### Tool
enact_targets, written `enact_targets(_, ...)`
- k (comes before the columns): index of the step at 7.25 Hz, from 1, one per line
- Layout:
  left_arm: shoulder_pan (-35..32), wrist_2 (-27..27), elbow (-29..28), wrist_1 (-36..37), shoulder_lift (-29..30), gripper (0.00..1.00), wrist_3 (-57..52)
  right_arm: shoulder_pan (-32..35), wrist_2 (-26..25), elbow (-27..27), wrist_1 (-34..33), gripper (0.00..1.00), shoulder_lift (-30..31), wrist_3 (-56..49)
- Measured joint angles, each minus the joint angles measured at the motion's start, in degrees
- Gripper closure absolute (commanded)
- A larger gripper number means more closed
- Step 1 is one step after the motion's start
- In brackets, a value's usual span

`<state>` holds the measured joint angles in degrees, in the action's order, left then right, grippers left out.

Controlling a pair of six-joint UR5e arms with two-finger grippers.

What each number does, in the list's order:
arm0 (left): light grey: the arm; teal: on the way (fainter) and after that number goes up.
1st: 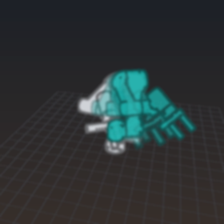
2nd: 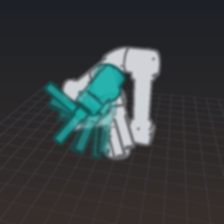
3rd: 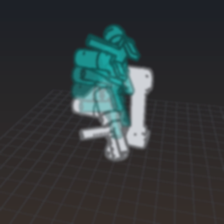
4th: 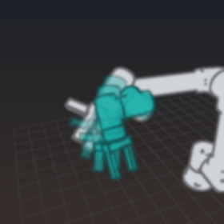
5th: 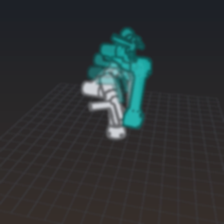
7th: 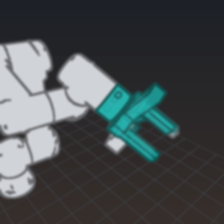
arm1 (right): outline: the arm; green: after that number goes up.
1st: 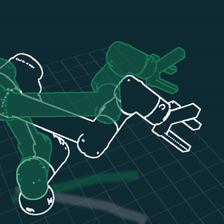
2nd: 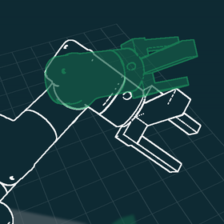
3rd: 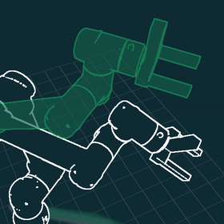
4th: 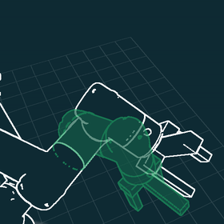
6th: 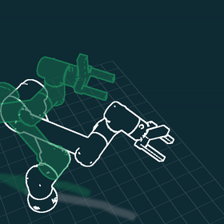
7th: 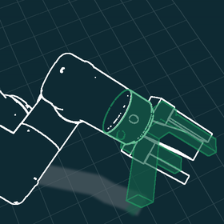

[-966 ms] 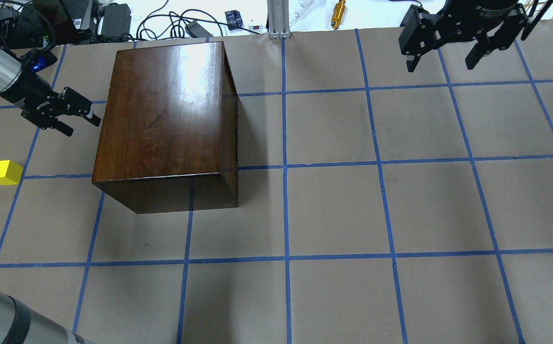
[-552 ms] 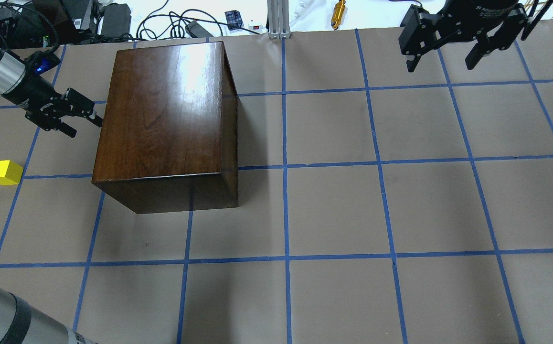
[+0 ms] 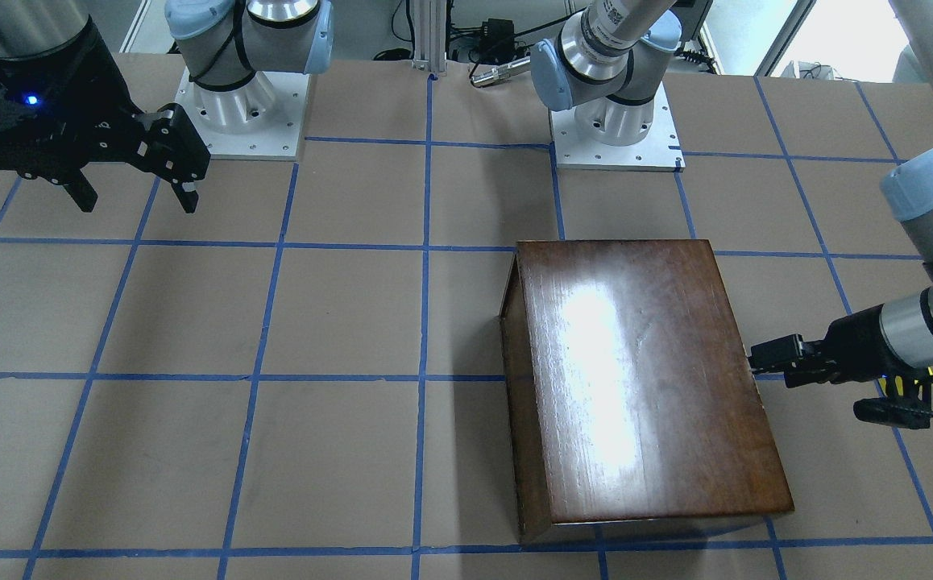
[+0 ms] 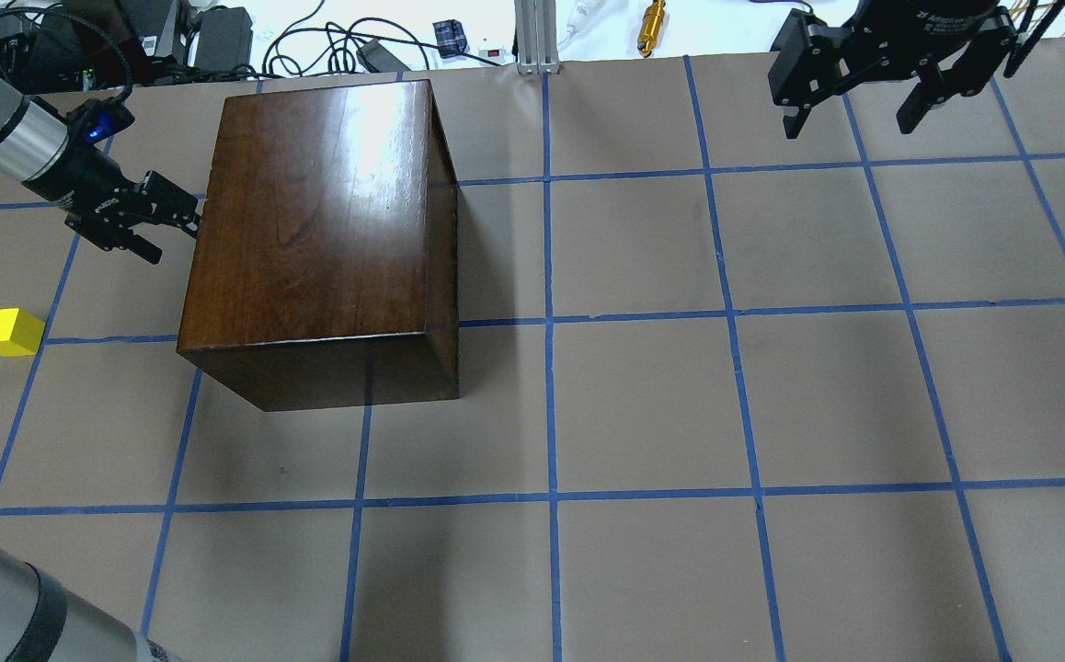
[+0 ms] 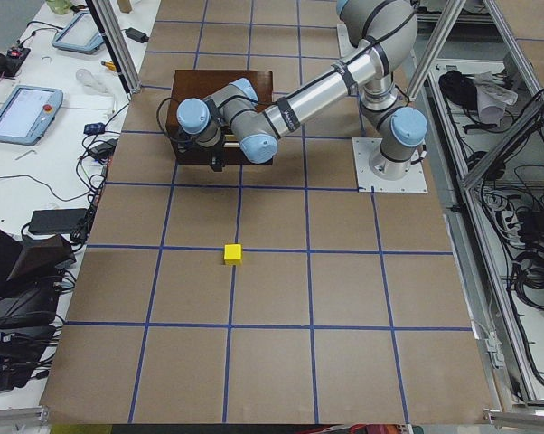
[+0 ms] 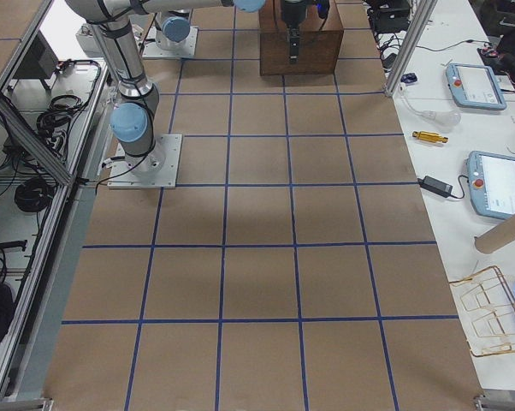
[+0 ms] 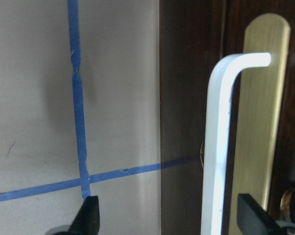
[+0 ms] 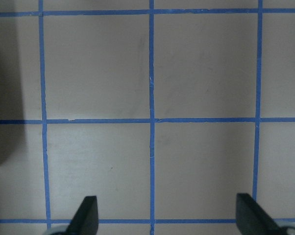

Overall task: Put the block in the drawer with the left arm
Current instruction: 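Close the left gripper on the white drawer handle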

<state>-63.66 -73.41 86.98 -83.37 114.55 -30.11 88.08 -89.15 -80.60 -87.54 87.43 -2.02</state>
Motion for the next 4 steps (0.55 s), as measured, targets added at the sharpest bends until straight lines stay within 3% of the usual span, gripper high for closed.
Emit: enact_targets(4,0.0,0.0,0.1,0.9,0.6,0.00,-1.8,0.1,0.0,0.0,0.0,0.00,0.0,0.0)
